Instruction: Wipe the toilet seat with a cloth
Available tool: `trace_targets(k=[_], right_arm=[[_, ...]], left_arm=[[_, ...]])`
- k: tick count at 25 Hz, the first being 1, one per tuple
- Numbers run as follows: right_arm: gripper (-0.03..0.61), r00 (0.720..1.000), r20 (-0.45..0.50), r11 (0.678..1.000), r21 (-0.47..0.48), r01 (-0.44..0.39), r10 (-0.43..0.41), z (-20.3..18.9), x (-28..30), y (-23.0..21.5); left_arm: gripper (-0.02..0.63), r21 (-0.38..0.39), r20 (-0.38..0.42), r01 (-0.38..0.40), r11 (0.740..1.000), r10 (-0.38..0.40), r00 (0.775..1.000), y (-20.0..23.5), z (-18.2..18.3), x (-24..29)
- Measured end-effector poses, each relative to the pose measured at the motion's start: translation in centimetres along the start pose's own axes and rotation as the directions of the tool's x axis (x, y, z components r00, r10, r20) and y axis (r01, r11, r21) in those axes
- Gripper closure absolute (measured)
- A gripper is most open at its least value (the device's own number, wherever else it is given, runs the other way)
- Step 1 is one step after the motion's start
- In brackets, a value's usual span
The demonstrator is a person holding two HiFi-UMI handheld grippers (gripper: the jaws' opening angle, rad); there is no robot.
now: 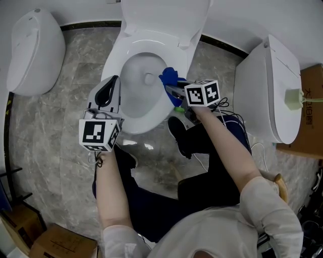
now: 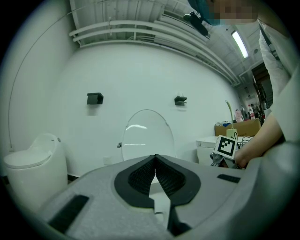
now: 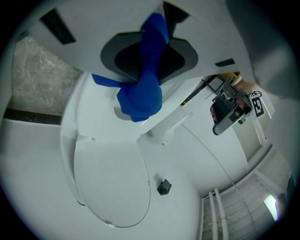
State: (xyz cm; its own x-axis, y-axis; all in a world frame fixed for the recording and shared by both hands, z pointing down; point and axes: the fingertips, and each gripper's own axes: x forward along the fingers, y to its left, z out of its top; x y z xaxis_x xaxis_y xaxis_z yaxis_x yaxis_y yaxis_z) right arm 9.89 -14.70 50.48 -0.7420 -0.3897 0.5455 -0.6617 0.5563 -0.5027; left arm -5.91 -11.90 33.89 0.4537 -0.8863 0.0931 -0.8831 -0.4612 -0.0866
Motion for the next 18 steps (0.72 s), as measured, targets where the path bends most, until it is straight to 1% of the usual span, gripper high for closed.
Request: trace_targets(k=[11, 18], right_arm=[[0.494, 0.999, -0.021, 0.999, 0.028, 0.029, -0.029, 0.5, 0.0, -0.9], [0.494, 0.999, -0.037, 0.999, 0.025, 0.040, -0.039, 1.2, 0.2, -1.9]], left_arm=[[0.604, 0.011, 0.000, 0.006, 1.000, -0.006, 1.000, -0.2, 0.1, 0.1], [0.604, 0.013, 0.001, 0.003, 1.000, -0.003, 1.000, -0.1, 0.1, 0.1]])
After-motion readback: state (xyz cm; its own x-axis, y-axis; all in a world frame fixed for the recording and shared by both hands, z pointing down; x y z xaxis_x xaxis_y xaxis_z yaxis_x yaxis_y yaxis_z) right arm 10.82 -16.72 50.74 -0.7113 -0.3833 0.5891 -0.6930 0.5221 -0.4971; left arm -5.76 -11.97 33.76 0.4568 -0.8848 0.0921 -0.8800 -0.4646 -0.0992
